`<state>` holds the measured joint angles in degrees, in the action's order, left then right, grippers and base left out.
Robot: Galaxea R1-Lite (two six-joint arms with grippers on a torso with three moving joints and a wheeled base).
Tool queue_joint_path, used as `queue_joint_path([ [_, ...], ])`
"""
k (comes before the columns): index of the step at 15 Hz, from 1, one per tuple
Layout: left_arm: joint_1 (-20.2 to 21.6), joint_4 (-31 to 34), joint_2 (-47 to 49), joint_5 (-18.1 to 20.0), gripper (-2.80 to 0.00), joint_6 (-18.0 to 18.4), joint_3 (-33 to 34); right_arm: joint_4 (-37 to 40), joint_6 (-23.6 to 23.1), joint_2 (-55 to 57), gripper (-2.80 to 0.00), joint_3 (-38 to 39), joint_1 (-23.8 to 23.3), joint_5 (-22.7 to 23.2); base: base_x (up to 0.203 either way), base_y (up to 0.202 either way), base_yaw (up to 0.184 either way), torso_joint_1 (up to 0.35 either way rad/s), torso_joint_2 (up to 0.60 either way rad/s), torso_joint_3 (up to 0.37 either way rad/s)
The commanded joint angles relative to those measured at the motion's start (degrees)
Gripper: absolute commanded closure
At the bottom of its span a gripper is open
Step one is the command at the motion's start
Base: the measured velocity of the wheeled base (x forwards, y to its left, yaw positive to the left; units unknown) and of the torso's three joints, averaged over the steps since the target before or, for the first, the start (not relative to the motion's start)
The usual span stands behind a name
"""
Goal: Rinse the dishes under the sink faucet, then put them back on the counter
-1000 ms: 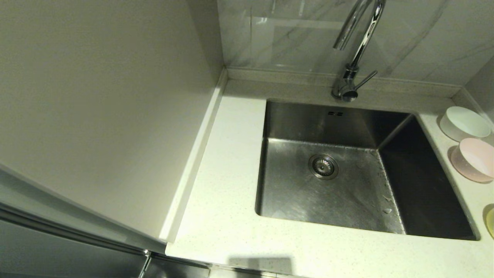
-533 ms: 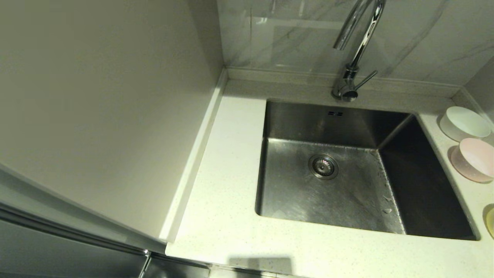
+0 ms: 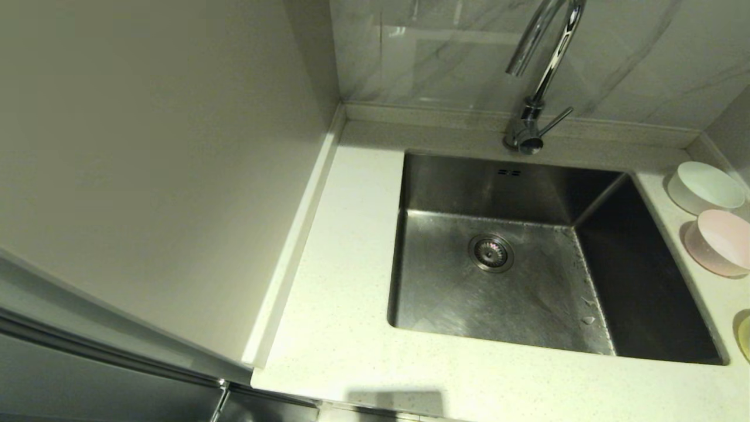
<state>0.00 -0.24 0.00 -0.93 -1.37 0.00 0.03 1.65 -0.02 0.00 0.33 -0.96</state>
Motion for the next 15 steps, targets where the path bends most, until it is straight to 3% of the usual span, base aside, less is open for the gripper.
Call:
queue_joint_path([
  [1,0.00,-0.02,-0.09,-0.04,0.00,-0.04,0.00,-0.02,-0.06,0.02,0.00,0.00,0.02,0.00,0.000,0.000,0.000,0.000,0.00,0.000],
  [15,0.00,-0.02,-0.09,-0.04,0.00,-0.04,0.00,0.06,0.02,0.02,0.00,0.00,0.02,0.00,0.000,0.000,0.000,0.000,0.00,0.000],
])
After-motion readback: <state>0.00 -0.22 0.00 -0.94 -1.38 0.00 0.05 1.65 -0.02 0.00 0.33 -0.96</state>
